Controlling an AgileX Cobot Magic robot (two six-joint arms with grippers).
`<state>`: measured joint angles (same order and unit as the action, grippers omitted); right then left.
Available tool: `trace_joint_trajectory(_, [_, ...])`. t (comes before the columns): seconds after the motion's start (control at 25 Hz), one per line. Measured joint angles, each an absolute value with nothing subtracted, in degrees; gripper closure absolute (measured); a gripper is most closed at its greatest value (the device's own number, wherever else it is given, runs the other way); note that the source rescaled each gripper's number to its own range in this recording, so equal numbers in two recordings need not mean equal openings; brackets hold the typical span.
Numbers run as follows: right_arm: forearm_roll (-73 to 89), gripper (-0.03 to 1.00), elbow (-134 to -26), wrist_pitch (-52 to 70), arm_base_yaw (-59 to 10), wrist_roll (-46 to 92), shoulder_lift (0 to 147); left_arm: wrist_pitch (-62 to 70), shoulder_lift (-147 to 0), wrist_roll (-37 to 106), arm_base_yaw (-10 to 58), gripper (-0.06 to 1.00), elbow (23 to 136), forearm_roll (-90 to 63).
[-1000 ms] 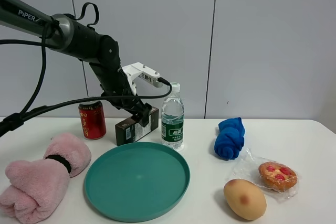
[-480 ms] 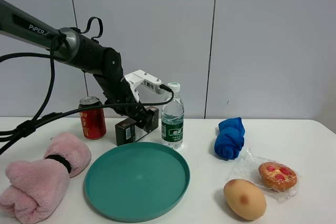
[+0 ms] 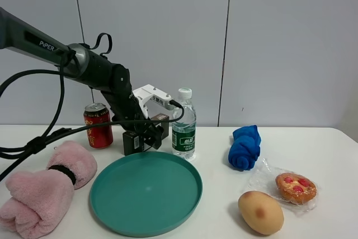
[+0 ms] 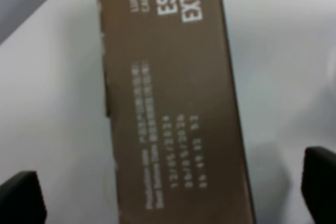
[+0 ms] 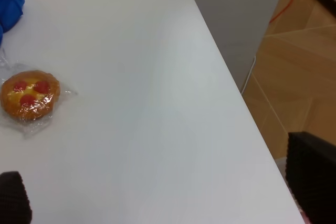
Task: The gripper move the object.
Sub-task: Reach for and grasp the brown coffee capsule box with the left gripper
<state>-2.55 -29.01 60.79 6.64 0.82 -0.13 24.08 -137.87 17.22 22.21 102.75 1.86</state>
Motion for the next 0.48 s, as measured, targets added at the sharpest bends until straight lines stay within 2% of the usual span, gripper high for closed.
trace_joint_trajectory(0.08, [-2.6, -0.03, -29.0, 60.8, 6.6, 0.8, -0.1, 23.7, -138.1, 17.2, 22.2, -0.05, 102.8, 1.9])
trace_joint_trajectory(0.16, [-2.6, -0.03, -29.0, 60.8, 6.6, 0.8, -0.1, 23.0, -138.1, 17.2, 22.2, 0.07, 102.8, 1.9])
trace_joint_trajectory(0.2, [-2.6, -0.03, -29.0, 60.8, 6.6, 0.8, -0.1, 22.7, -138.1, 17.2, 22.2, 0.21, 102.8, 1.9])
trace_joint_trajectory(0.28, [-2.6, -0.03, -29.0, 60.8, 6.6, 0.8, -0.1, 22.6, -137.9, 17.2, 22.2, 0.61, 102.8, 1.9])
trace_joint_trajectory(0.32, [-2.6, -0.03, -29.0, 60.8, 6.6, 0.8, -0.1, 22.6, -137.9, 17.2, 22.2, 0.87, 102.8, 1.9])
trace_joint_trajectory(0.36, [-2.6, -0.03, -29.0, 60.8, 6.6, 0.8, -0.1, 22.7, -137.8, 17.2, 22.2, 0.94, 102.8, 1.9])
trace_joint_trajectory(0.48, [-2.6, -0.03, -29.0, 60.8, 6.6, 0.8, -0.1, 22.6, -137.6, 17.2, 22.2, 0.93, 102.8, 1.9])
